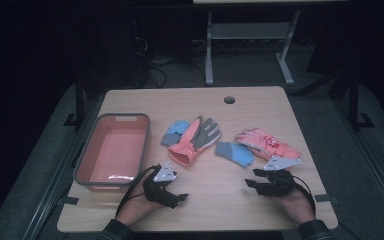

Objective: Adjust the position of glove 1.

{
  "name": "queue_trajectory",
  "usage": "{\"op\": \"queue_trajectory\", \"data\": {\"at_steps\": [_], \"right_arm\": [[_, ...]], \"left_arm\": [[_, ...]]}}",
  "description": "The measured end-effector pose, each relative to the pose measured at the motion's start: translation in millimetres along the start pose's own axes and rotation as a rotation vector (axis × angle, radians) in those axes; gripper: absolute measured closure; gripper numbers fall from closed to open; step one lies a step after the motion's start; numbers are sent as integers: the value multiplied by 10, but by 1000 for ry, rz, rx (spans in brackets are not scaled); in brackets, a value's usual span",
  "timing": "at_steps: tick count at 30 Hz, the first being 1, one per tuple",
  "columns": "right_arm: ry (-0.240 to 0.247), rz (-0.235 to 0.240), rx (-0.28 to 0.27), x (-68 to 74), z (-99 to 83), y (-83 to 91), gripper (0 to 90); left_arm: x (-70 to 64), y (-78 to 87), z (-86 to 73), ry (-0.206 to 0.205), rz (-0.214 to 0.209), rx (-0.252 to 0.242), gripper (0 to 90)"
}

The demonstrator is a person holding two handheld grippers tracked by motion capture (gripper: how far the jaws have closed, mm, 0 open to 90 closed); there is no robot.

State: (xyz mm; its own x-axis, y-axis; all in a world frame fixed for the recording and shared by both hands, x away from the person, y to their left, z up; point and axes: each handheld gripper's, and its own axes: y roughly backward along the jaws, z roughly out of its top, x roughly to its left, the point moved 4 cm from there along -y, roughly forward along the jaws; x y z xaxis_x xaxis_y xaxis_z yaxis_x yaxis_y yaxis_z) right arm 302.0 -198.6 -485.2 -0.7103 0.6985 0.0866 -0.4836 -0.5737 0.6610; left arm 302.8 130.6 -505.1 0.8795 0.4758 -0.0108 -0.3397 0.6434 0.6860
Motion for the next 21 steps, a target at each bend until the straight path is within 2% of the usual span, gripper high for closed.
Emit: {"op": "queue_trajectory", "data": {"at_steps": [5,11,15,21], "right_arm": [[12,1,-12,-21,89,-52,721],[45,-1,-7,0,194,-136,845],[58,-12,-20,-10,251,-152,898],[47,3,-42,-32,330,-193,900]], "left_arm": [[11,1,2,-12,-2,4,128],[10,0,6,-15,-7,7,124],[10,-3,8,-16,-10,9,123],[10,-3,8,-16,-10,8,123]]}}
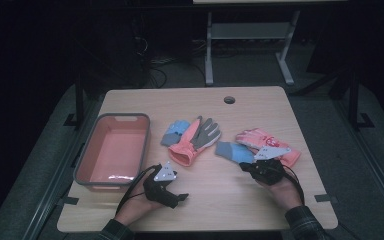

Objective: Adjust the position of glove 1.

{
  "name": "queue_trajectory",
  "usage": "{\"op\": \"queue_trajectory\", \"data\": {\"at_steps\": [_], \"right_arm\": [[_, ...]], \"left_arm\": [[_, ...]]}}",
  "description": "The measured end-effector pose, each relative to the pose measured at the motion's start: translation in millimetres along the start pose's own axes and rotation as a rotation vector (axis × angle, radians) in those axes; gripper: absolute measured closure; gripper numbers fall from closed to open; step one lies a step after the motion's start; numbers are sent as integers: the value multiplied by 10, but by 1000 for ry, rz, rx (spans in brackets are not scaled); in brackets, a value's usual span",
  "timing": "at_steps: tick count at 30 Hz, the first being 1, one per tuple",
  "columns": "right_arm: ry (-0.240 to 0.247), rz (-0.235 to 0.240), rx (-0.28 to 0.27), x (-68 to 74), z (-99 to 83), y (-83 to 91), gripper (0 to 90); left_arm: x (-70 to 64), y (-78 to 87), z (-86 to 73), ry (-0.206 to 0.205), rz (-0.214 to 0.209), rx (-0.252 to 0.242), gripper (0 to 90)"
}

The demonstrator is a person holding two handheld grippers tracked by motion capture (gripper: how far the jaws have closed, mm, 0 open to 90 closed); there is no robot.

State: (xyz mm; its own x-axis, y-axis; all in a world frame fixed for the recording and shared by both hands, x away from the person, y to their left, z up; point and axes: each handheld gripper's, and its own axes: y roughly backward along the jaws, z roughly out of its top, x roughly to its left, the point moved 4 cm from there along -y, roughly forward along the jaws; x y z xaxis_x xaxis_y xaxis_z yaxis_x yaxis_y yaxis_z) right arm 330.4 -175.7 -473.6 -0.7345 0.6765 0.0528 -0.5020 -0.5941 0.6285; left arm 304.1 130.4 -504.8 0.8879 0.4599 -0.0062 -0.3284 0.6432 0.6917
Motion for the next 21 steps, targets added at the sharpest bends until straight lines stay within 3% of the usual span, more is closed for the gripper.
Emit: {"op": "queue_trajectory", "data": {"at_steps": [21], "right_arm": [[1,17,-18,-55,236,-213,900]], "left_arm": [[6,18,-11,-9,2,6,124]]}}
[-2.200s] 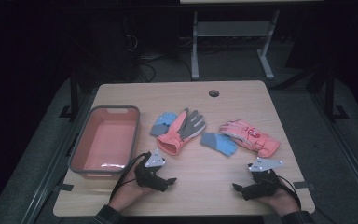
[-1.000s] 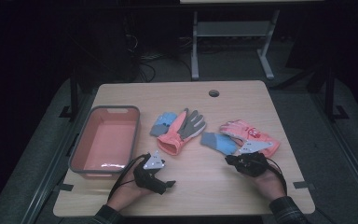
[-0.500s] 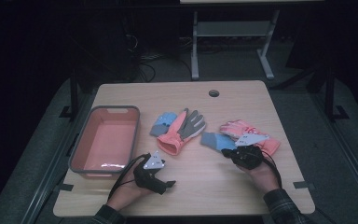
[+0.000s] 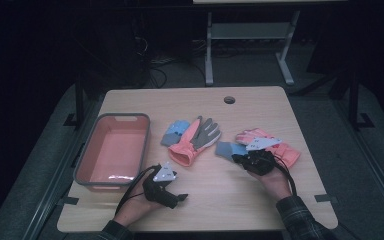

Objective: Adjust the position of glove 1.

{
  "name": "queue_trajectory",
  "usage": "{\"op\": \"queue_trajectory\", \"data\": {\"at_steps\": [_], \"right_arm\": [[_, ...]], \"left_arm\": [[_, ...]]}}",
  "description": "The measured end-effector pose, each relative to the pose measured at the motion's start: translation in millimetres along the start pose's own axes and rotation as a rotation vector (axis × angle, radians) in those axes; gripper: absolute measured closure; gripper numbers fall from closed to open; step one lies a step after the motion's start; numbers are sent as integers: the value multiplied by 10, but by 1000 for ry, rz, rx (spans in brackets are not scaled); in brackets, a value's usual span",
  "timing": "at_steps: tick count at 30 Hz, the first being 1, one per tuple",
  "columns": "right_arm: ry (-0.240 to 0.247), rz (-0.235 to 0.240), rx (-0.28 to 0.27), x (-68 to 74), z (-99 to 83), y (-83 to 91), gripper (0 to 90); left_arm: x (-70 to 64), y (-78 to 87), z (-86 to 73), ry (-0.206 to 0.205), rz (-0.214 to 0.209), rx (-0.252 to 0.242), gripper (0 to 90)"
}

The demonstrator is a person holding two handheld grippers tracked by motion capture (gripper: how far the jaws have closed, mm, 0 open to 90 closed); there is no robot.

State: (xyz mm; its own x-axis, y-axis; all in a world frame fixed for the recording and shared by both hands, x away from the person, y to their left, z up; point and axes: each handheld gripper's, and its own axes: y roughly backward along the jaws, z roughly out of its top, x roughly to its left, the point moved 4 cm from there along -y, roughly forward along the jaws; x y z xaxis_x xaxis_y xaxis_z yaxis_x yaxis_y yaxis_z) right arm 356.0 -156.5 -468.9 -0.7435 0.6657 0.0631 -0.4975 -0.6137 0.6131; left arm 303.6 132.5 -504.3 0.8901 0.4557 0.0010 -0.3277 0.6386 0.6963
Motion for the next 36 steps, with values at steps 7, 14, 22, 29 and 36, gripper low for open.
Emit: {"op": "queue_trajectory", "data": {"at_steps": [7,14,22,29,36], "right_arm": [[-8,3,0,-33,30,-67,900],[-9,-3,6,-84,96,-161,900],[-22,-27,35,-166,88,-311,900],[-23,-56,71,-206,48,-432,900],[-43,-32,95,-199,-14,-469,900]], "left_arm": [[-5,1,-3,3,-1,0,124],[-5,1,-3,3,-1,0,124],[-5,1,-2,3,-1,1,124],[-5,1,-3,2,-1,2,124],[-9,3,-5,1,1,3,124]]}}
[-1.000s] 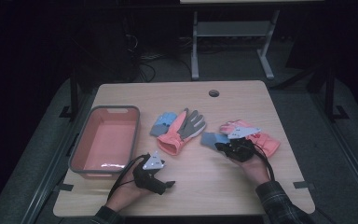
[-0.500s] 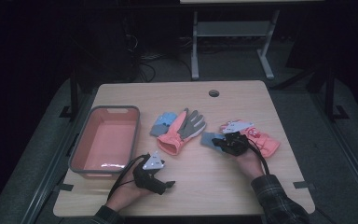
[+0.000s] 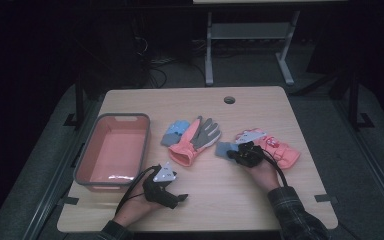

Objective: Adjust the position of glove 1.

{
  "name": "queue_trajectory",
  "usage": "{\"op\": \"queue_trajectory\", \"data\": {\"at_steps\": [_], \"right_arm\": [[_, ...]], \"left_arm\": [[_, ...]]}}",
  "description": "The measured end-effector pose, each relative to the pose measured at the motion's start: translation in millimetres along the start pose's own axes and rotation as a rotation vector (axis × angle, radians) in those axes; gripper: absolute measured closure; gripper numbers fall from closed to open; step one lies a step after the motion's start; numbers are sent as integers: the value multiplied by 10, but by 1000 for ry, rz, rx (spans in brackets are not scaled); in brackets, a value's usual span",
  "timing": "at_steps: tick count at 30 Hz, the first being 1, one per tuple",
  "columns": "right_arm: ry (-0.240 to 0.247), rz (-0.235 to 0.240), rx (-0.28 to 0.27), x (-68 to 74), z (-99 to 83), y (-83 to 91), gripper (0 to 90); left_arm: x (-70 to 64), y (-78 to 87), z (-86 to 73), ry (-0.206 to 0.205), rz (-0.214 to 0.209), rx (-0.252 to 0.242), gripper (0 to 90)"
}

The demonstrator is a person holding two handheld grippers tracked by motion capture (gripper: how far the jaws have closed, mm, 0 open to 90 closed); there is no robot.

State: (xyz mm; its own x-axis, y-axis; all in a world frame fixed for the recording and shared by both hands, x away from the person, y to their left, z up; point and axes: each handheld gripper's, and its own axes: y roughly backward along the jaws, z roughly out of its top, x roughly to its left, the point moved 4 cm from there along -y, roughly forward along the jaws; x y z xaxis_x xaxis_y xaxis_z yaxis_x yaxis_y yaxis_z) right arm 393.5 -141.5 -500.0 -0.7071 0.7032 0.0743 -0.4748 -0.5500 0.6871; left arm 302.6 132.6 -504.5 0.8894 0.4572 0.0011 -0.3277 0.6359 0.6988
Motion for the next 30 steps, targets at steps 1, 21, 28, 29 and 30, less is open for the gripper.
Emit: {"op": "queue_trajectory", "data": {"at_steps": [1,21,28,29,30], "right_arm": [[0,9,-1,4,-7,5,900],[36,95,48,175,-135,162,900],[66,120,68,294,-190,227,900],[68,122,74,324,-202,243,900],[71,126,77,342,-210,253,900]], "left_arm": [[0,0,0,0,0,0,124],[-17,-10,6,13,4,-4,124],[-16,-10,6,13,4,-4,124],[-17,-10,6,13,4,-5,124],[-17,-10,6,14,4,-5,124]]}}
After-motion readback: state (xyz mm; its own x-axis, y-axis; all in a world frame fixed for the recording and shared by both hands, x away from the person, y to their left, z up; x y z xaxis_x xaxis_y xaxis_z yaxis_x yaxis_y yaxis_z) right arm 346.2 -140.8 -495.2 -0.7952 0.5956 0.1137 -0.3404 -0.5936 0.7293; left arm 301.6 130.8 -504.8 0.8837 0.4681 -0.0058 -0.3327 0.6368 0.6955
